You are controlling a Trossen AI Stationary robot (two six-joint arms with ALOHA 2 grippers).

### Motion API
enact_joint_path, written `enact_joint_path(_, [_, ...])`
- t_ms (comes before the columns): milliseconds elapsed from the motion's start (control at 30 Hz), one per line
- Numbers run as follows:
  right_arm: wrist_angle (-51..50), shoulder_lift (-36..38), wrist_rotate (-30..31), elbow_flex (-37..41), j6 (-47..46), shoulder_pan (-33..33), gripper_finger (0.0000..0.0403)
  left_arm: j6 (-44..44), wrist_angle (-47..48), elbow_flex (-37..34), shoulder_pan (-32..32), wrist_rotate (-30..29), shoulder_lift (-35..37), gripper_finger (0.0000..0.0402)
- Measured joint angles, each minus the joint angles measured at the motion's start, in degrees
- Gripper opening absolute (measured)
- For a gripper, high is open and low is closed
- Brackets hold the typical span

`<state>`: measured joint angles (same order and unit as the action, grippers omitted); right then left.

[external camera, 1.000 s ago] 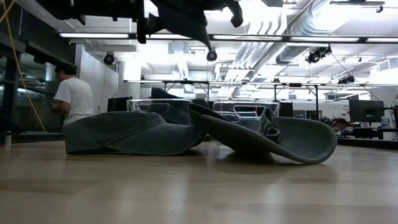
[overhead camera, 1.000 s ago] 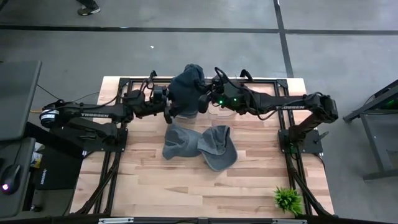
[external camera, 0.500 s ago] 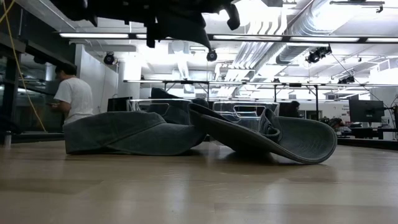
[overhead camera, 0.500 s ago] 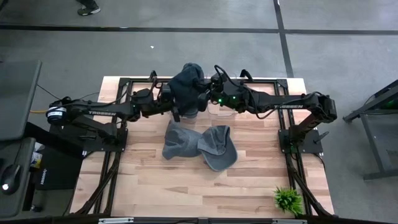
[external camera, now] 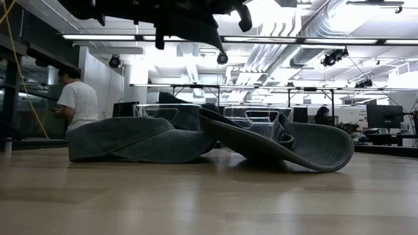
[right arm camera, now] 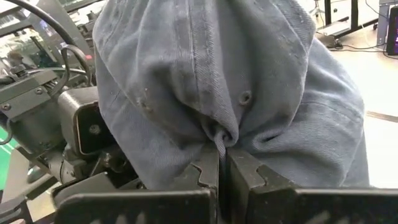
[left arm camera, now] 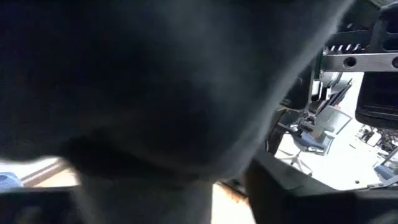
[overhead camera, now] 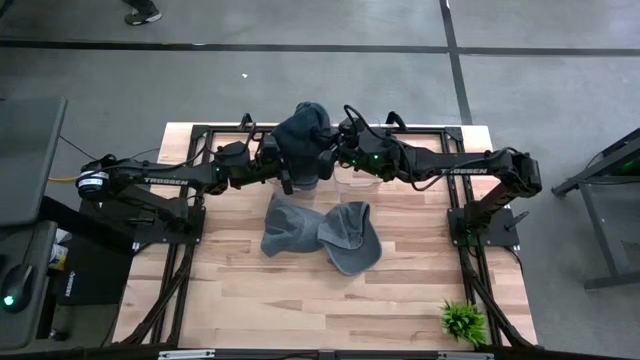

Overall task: Pick & Place hat
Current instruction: Put the blue cap into the left transparent bin

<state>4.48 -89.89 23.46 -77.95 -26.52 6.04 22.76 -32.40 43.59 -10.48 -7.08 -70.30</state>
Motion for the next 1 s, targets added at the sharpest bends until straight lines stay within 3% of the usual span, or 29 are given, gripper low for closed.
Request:
enact_joint_path(100, [-0.32,0.02,0.01,0.0,0.0,0.0,0.0,0.02,0.17,0.0,0.0,0.04,0.0,0.004])
enact_joint_path(167, [-0.65,0.02,0.0,0.0,0.01,0.0,0.0,0.36,0.47,0.0,0.0,0.02,0.02,0.0012])
enact_joint_path(667, [-1.9,0.02,0.0,0.0,1.2,-0.02,0.0006,2.99,2.82,0.0,-0.02,-0.55,0.07,0.0001])
enact_joint_path(1000, [-1.6,0.05,-0.63,0.0,2.4,-0.04,0.0089,3.06,3.13,-0.02,-0.04,-0.55,0.07,0.0])
